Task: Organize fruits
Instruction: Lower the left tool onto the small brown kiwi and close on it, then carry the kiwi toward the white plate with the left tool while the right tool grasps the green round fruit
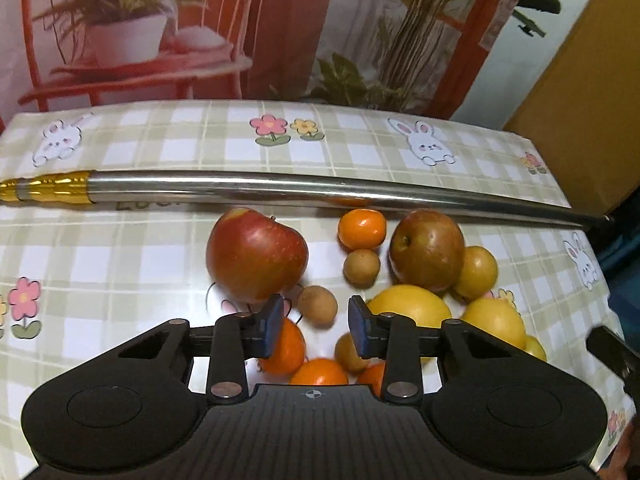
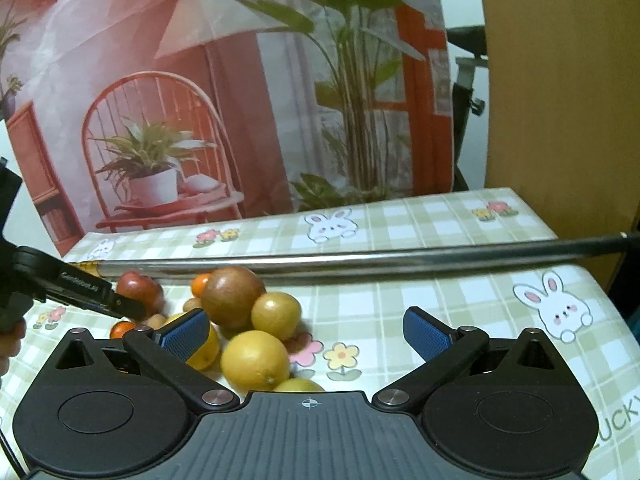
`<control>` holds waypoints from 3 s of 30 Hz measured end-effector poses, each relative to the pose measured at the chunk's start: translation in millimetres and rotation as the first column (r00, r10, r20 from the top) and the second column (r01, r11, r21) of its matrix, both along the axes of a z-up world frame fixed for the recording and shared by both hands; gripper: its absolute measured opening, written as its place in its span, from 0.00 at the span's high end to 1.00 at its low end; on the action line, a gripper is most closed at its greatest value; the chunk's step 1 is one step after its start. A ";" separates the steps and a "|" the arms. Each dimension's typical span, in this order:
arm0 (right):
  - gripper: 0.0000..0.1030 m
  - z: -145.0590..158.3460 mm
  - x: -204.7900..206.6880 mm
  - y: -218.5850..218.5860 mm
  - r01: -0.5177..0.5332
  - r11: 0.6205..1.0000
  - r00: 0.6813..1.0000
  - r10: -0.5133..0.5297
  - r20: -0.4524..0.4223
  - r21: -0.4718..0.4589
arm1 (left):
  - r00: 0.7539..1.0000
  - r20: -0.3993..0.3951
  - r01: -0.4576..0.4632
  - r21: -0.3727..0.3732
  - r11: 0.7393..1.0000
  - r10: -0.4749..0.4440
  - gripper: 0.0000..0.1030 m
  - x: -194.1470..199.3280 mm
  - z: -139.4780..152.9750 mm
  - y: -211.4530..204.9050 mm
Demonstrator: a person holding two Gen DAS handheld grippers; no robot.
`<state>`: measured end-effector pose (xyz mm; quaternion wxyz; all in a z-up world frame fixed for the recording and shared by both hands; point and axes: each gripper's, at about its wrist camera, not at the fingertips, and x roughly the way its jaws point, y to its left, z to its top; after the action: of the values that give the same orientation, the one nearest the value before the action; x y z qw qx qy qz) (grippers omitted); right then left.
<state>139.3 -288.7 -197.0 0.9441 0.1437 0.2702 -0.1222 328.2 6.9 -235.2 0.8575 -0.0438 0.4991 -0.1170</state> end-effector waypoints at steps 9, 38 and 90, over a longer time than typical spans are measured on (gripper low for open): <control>0.00 -8.9 -3.4 -8.9 0.020 1.000 1.000 -0.020 -0.016 0.022 | 0.998 -0.055 -0.008 0.047 0.999 0.010 0.65 18.9 -18.2 -11.7; 0.01 -28.8 11.2 -2.8 -0.068 0.997 0.993 0.070 -0.093 0.023 | 0.991 0.128 0.038 0.024 0.999 -0.041 0.72 -30.0 26.8 -13.9; 0.57 -85.5 -12.4 9.4 -0.102 0.993 0.994 0.099 0.053 0.052 | 0.989 0.146 -0.031 -0.036 0.999 0.036 0.72 -164.8 -15.0 13.8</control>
<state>127.0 -279.3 -282.5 0.9513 0.1589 0.2565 -0.0635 163.4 20.7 -250.1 0.8928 -0.0581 0.4320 -0.1139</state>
